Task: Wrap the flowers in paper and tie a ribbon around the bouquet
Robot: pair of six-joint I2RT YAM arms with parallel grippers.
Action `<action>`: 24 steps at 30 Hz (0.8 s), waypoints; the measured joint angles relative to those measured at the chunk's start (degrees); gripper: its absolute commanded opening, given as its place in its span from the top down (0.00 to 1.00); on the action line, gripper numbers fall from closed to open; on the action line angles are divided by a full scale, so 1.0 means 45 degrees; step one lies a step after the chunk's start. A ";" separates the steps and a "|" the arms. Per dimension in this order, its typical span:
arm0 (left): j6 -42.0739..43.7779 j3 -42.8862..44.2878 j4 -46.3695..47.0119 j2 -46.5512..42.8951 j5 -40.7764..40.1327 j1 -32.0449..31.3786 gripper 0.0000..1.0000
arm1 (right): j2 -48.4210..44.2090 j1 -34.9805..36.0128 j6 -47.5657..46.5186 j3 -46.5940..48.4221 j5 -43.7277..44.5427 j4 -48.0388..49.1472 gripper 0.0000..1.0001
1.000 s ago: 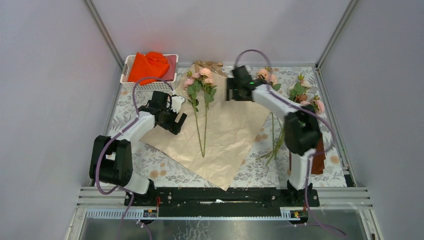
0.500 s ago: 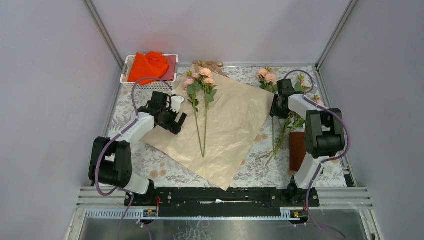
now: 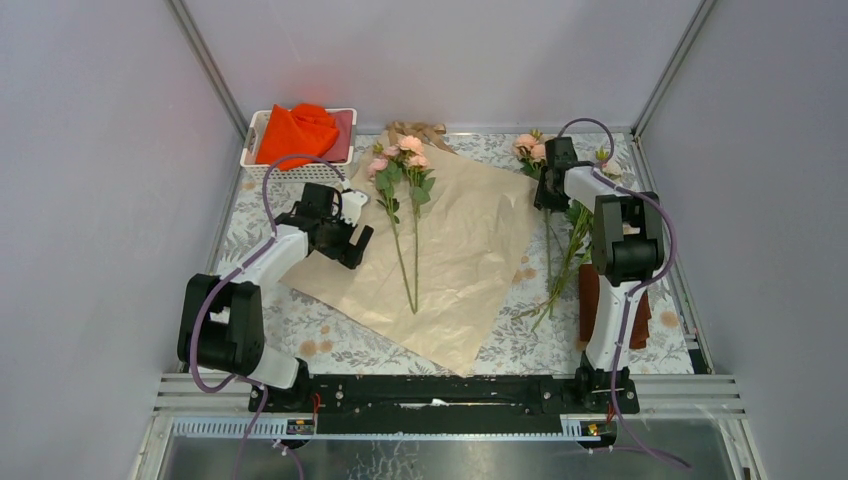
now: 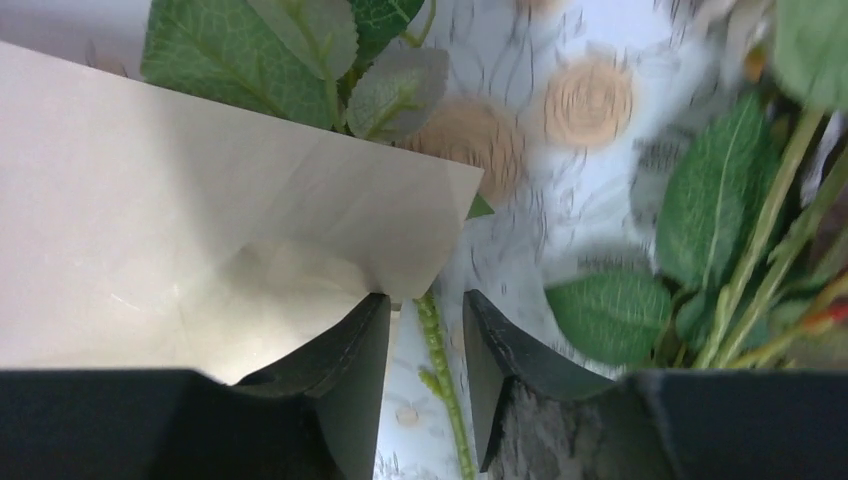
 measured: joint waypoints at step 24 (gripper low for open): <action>0.0000 0.0000 0.0000 0.0330 -0.0010 0.0058 0.02 | 0.0787 -0.0806 -0.0918 0.4755 -0.1418 -0.0573 0.18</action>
